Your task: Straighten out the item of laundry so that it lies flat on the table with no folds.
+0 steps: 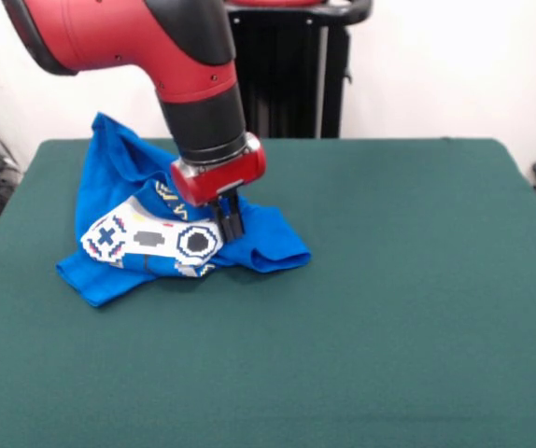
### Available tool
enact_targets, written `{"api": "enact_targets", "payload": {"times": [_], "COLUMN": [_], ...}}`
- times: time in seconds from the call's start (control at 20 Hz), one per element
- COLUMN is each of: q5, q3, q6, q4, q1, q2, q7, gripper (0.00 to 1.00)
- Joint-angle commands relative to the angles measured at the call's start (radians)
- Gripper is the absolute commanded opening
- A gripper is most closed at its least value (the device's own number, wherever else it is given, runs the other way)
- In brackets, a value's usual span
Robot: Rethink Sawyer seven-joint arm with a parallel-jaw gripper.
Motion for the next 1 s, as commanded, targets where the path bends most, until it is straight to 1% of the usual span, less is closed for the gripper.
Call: {"api": "enact_targets", "payload": {"times": [0.05,0.55,0.85,1.0], "q5": [0.023,0.035,0.057,0.072], "q3": [0.046,0.115,0.17,0.214], "q6": [-0.069,-0.09,-0.066,-0.049], "q4": [-0.036,-0.012,0.022,0.057], "q1": [0.001,-0.039,-0.074,-0.109], "q2": [0.084,0.09,0.062,0.044], "q7": [0.128,0.11,0.104,0.092], "gripper": [0.0,0.0,0.0,0.0]}}
